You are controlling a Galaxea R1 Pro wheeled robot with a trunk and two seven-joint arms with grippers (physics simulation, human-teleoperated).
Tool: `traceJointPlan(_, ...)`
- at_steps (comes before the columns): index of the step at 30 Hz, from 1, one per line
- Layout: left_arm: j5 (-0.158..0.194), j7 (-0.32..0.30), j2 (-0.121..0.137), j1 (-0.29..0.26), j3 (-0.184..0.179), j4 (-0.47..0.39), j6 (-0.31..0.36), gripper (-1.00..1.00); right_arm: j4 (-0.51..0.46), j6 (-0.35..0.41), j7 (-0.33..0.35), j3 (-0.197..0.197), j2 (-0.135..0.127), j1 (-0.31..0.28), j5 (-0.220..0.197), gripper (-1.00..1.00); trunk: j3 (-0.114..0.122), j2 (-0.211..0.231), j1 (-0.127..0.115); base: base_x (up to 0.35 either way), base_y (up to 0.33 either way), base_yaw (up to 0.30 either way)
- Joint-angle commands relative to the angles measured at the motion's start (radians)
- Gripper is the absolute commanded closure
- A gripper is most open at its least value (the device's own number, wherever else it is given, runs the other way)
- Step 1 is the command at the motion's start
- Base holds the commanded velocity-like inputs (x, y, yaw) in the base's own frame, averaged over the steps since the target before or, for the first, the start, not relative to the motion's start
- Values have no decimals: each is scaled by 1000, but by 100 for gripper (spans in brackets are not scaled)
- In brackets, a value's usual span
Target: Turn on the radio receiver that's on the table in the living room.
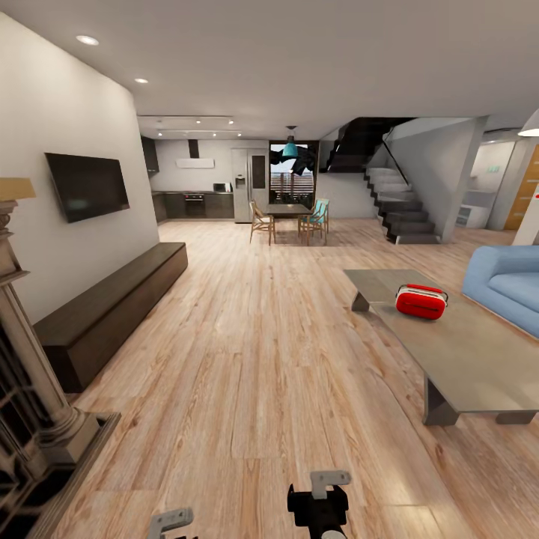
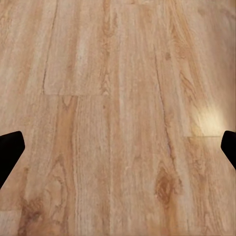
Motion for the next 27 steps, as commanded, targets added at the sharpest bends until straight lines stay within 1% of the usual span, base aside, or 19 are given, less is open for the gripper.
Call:
traceJointPlan(1, 0, 4, 0, 0, 0, 0, 0, -100, 0, 0, -1, 1, 0, 0, 0, -100, 0, 0, 0, 0, 0, 0)
traceJointPlan(5, 8, 7, 0, 0, 0, 0, 0, -100, 0, 0, -2, 5, 0, 0, 0, -100, 0, 0, 0, 0, 0, 0)
traceJointPlan(10, 62, 7, 1, 0, -3, 0, 0, -100, 0, 0, 1, 9, 1, 0, 0, -100, 0, 0, 0, 0, 0, 0)
traceJointPlan(13, 80, 9, 0, 0, -4, 0, 0, -100, 0, -2, 2, 8, 1, 0, 0, -100, 0, 0, 0, 0, 0, 0)
traceJointPlan(17, 82, 8, -4, 0, -7, -2, -1, -100, 0, -2, 2, 8, 1, 0, -1, -100, 0, 0, 0, 0, 0, 0)
traceJointPlan(20, 82, 9, -17, 0, -6, -3, -2, -100, 0, -2, 1, 8, 1, 0, -1, -100, 0, 0, 0, 0, 0, 0)
traceJointPlan(27, 81, 10, -19, 0, -6, -3, -2, -100, 0, -1, 1, 8, 1, 0, -1, -100, 0, 0, 0, 0, 0, 0)
